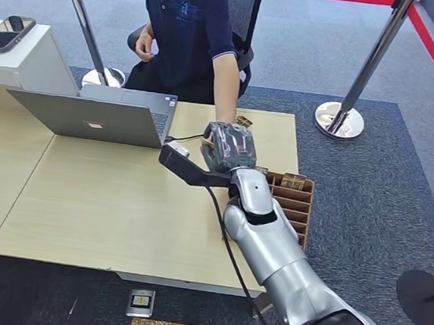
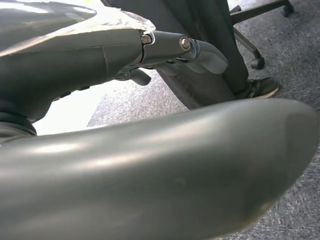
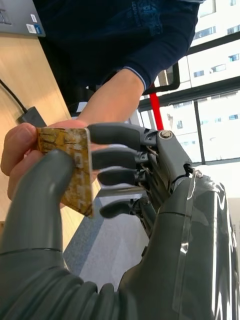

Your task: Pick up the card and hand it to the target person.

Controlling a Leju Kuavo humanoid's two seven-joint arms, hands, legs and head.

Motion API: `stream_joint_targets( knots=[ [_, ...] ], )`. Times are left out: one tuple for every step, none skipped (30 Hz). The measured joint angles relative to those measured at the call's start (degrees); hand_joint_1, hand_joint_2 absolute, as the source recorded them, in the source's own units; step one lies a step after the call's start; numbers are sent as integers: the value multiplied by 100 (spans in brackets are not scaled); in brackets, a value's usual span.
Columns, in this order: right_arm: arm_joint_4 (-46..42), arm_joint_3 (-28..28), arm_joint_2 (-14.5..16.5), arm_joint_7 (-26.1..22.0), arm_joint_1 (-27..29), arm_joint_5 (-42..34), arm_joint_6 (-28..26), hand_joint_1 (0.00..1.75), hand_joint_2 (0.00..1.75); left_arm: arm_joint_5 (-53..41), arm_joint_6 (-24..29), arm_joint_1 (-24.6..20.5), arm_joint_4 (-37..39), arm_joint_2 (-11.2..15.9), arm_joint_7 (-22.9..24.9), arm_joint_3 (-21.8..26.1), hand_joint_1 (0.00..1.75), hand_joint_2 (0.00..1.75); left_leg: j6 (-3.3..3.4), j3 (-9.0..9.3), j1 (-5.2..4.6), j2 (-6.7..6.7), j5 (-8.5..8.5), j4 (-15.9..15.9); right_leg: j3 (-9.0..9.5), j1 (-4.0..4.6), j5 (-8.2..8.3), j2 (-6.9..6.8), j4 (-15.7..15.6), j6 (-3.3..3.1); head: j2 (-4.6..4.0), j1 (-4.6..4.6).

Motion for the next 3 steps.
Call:
stream_joint_targets(
  knots=[
    [42, 0, 5, 3, 0, 5, -10, 0, 131, -1, 0, 0, 0, 0, 0, -1, 0, 0, 0, 0, 0, 0, 0, 0, 0, 0, 0, 0, 0, 0, 0, 0],
    [81, 0, 11, 5, 0, 9, -29, 0, 87, -1, 0, 0, 0, 0, -1, -2, 0, 0, 0, 0, 0, 0, 0, 0, 0, 0, 0, 0, 0, 0, 0, 0],
    [99, 0, 13, 7, 0, 12, -39, 0, 58, -1, 0, 0, 0, 0, -1, -3, 0, 0, 0, 0, 0, 0, 0, 0, 0, 0, 0, 0, 0, 0, 0, 0]
  ],
)
